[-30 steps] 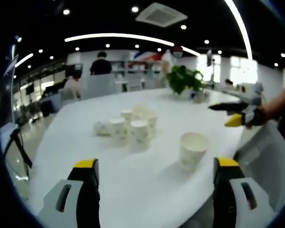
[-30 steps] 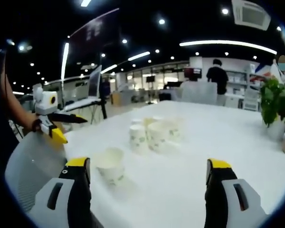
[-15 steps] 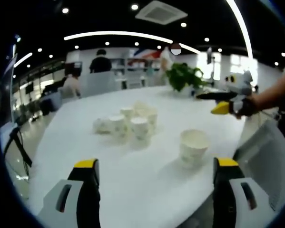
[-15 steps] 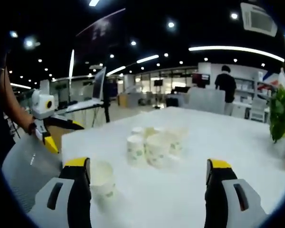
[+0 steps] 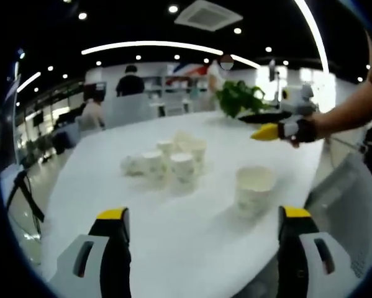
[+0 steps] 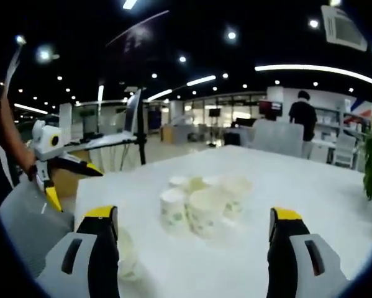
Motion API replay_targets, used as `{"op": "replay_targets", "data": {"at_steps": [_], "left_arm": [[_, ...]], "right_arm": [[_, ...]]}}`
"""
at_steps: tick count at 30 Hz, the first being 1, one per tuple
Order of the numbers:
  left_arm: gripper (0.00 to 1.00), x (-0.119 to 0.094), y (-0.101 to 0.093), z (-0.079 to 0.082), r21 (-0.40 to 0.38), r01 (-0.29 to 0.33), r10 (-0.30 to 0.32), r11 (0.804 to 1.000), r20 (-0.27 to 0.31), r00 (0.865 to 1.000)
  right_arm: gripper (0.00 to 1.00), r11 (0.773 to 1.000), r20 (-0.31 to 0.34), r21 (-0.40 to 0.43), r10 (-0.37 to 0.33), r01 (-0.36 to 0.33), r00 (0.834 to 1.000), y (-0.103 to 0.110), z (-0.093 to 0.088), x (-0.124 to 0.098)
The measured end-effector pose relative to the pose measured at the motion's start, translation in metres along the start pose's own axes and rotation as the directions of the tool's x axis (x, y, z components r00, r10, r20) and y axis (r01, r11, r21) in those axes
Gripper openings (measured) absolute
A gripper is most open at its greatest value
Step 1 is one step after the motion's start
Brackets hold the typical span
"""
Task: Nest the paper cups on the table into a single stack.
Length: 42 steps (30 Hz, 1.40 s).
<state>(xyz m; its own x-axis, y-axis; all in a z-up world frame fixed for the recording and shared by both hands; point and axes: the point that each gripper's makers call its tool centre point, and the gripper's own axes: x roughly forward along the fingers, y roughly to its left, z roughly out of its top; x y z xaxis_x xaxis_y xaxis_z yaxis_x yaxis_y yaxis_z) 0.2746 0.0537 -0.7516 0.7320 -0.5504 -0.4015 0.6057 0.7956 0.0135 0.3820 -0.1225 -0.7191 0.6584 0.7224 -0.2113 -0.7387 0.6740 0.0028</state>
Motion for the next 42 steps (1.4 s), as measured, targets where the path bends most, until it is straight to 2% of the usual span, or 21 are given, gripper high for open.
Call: {"op": "replay_targets", "data": {"at_steps": [1, 9, 10, 21, 29, 42], "left_arm": [[0.98, 0.000, 0.000, 0.001, 0.017, -0.006, 0.006, 1.000, 0.003, 1.000], [0.99, -0.002, 0.006, 0.004, 0.007, -0.026, 0.026, 1.000, 0.021, 0.999], [0.99, -0.002, 0.006, 0.005, 0.005, -0.026, 0.026, 1.000, 0.026, 0.999], [0.99, -0.003, 0.001, 0.009, -0.055, 0.017, -0.014, 0.998, 0.056, 0.998], [0.98, -0.001, -0.009, 0.005, -0.040, 0.046, -0.044, 0.998, 0.030, 0.999], [0.97, 0.000, -0.008, 0.001, -0.044, 0.037, -0.037, 0.998, 0.005, 0.999]], "right_arm": [[1.00, 1.000, -0.002, -0.002, 0.001, -0.001, 1.000, -0.001, 0.000, 0.003], [0.97, 0.999, -0.003, 0.035, 0.019, -0.019, 1.000, -0.005, -0.003, 0.017], [0.96, 1.000, -0.014, 0.021, 0.019, -0.019, 1.000, -0.006, -0.005, 0.019], [0.92, 0.999, -0.030, -0.017, 0.041, -0.042, 0.999, -0.010, -0.006, 0.036], [0.89, 0.998, -0.040, -0.028, 0.060, -0.061, 0.997, -0.014, -0.011, 0.053], [0.86, 0.995, -0.047, -0.041, 0.084, -0.086, 0.995, -0.024, -0.013, 0.077]]}}
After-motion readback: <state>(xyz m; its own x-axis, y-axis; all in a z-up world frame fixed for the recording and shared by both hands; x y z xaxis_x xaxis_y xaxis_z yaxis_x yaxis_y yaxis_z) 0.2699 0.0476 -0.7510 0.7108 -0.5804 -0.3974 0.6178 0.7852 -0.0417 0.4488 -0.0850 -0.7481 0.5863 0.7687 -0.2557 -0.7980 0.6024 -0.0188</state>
